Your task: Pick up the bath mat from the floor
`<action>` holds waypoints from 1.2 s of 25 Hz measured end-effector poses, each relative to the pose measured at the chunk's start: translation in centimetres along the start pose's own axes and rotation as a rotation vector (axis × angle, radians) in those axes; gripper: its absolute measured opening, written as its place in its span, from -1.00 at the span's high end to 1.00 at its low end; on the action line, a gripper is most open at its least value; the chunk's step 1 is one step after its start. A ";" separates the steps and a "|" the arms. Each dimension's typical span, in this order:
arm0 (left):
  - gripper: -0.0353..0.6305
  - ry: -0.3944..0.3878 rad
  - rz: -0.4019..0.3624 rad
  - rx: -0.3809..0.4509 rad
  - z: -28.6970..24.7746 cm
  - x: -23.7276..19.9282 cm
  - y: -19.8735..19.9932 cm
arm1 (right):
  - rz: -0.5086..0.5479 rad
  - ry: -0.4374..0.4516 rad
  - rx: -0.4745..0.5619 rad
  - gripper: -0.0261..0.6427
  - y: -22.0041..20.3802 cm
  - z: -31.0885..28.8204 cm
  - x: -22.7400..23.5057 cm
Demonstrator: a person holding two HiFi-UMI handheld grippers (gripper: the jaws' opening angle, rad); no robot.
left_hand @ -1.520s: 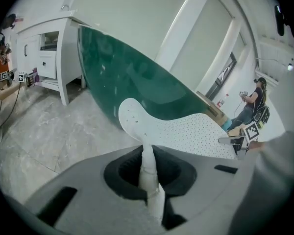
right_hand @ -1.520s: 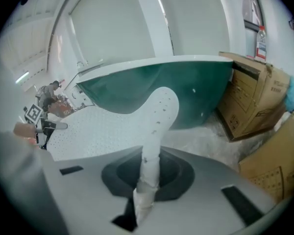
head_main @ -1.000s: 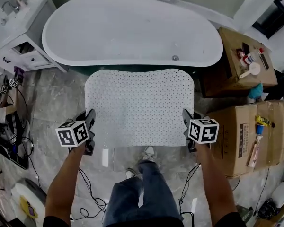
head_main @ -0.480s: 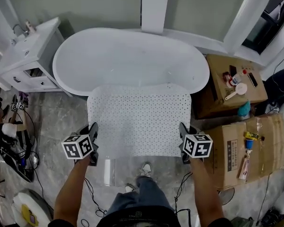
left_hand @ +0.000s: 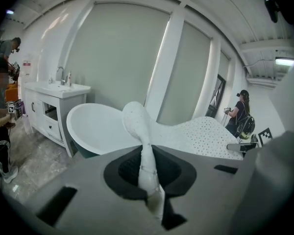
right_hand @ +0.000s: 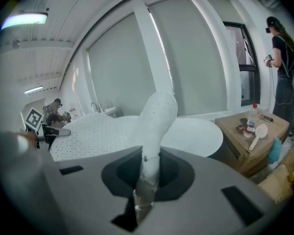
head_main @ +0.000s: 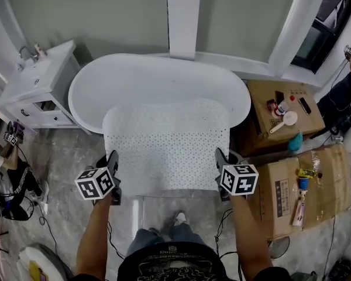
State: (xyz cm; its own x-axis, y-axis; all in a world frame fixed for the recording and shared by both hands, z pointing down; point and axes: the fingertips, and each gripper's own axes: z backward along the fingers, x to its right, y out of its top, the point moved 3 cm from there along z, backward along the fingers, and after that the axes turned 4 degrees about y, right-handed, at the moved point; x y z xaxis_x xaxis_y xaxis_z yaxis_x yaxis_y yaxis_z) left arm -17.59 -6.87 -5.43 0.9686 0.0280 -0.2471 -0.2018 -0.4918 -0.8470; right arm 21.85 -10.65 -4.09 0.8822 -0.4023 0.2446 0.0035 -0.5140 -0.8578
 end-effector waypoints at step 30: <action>0.80 -0.120 -0.221 0.195 -0.7 0.2 12.9 | 0.110 -0.139 0.267 0.83 12.3 2.7 -5.8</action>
State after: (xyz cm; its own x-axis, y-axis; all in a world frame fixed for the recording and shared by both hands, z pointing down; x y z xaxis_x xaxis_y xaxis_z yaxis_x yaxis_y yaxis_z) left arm -19.91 -13.80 -16.09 0.9703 0.2242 -0.0908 -0.0234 -0.2866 -0.9578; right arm 18.10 -12.59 -17.30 0.9399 -0.3277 0.0957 0.0118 -0.2489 -0.9685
